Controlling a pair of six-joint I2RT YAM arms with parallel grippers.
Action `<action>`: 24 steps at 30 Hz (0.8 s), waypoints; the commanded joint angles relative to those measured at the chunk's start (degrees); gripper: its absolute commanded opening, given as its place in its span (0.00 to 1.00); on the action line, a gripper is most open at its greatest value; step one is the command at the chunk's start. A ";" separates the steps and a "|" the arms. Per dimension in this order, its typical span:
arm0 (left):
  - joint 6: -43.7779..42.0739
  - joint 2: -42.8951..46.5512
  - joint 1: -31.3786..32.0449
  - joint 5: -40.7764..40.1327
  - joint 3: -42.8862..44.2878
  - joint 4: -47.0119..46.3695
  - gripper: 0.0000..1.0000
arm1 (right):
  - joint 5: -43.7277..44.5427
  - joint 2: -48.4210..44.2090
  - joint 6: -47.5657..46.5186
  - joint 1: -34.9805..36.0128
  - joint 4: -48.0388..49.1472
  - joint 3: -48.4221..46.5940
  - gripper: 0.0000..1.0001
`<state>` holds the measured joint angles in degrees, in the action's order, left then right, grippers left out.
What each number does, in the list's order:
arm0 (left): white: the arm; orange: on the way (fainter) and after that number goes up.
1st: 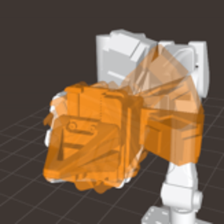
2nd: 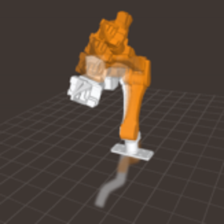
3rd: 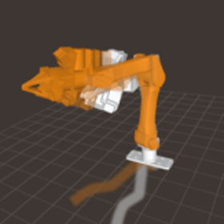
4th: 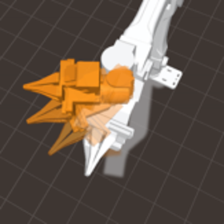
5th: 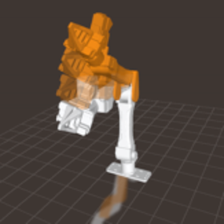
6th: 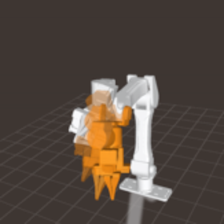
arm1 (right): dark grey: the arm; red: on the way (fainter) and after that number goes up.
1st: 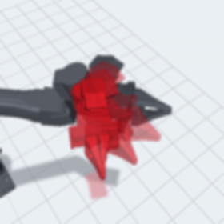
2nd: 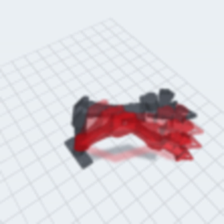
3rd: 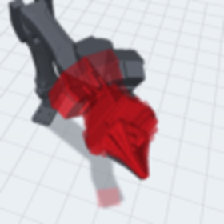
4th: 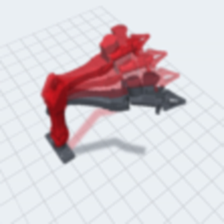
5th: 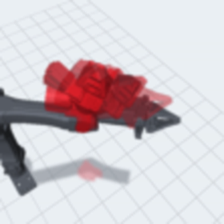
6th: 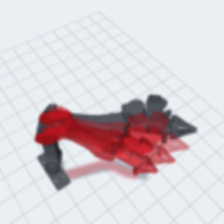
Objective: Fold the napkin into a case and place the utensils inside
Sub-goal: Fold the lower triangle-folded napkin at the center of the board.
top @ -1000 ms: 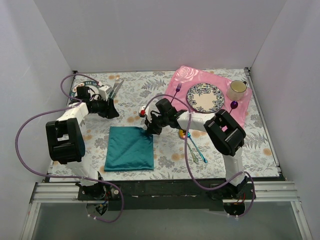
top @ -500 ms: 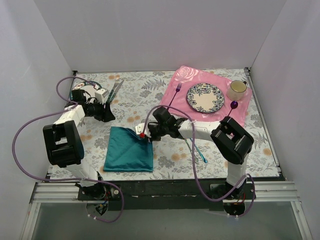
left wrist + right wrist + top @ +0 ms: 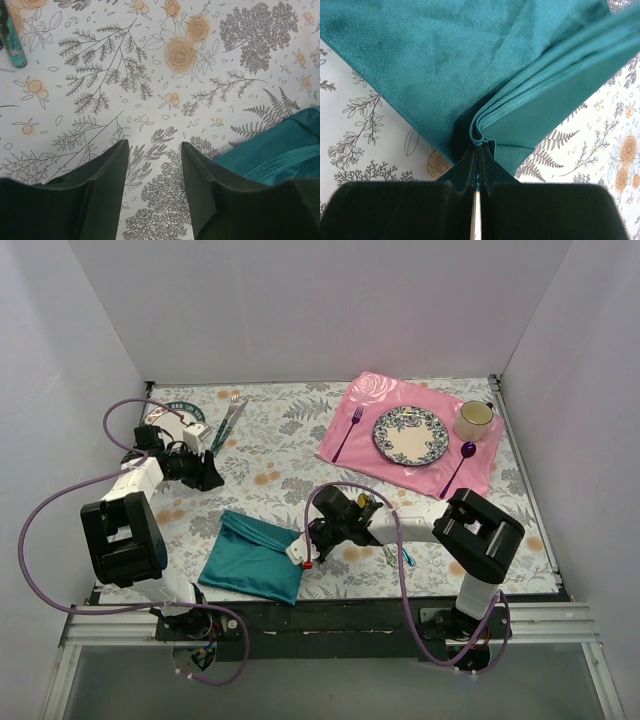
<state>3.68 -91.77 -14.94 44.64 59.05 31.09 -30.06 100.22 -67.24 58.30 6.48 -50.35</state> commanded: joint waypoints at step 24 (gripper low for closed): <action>-44.59 10.90 1.93 5.55 -8.68 9.24 0.69 | 1.94 5.86 -7.29 -9.35 0.54 -8.10 0.01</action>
<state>-23.35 -85.71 -14.66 48.99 53.28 36.71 -26.30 107.24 -72.25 48.64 7.11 -57.49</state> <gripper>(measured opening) 0.664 0.031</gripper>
